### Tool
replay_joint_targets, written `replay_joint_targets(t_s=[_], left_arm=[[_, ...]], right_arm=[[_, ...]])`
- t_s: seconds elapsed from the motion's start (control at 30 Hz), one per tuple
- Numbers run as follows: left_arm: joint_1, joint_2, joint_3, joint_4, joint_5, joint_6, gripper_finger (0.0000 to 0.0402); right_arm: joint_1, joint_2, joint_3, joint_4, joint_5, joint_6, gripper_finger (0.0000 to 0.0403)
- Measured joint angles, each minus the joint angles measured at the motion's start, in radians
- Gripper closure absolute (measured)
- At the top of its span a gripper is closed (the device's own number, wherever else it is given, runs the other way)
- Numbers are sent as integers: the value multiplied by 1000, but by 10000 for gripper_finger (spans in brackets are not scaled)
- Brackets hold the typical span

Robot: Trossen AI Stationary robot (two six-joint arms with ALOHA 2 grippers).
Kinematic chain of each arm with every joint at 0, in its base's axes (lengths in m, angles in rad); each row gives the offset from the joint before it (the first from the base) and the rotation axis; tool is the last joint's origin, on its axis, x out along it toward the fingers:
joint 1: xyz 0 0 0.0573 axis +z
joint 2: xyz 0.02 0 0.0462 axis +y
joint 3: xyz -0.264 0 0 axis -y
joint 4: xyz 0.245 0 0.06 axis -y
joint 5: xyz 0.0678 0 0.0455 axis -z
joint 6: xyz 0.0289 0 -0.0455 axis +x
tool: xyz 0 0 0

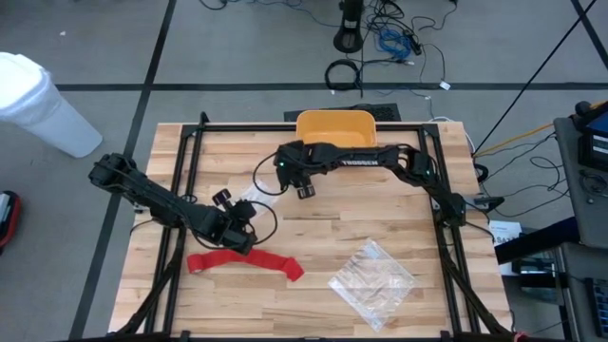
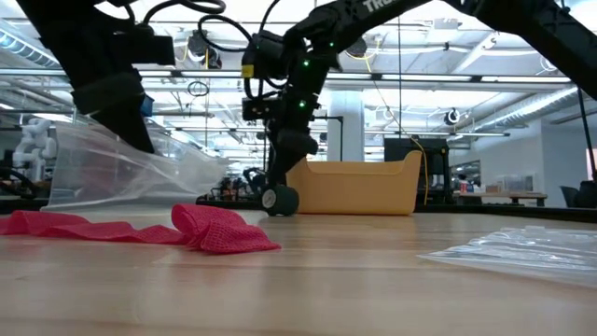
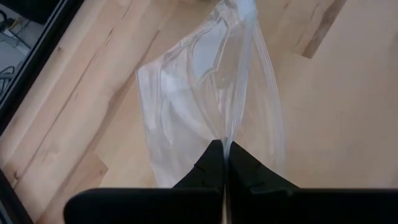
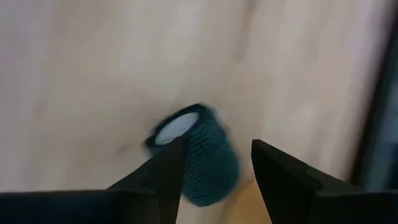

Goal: Roll bandage
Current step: Put the rolled green bandage into the transparent zip bag

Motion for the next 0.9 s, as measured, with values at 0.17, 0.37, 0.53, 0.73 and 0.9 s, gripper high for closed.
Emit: replay_joint_targets(t_s=[0.17,0.37,0.53,0.73,0.9], left_arm=[[0,0,0,0,0,0,401],[0,0,0,8,-6,-1,401],[-13,0,0,56,-7,4,401],[-32,0,-1,54,-8,4,402],[-52,0,-2,51,-16,1,402]], right_arm=[[13,-1,0,-208,-179,122,228],[126,-15,-3,-361,-168,203,230],[189,-56,-2,-388,-84,226,230],[227,-124,-3,-459,-64,299,231],[240,-159,-102,-433,64,355,231]])
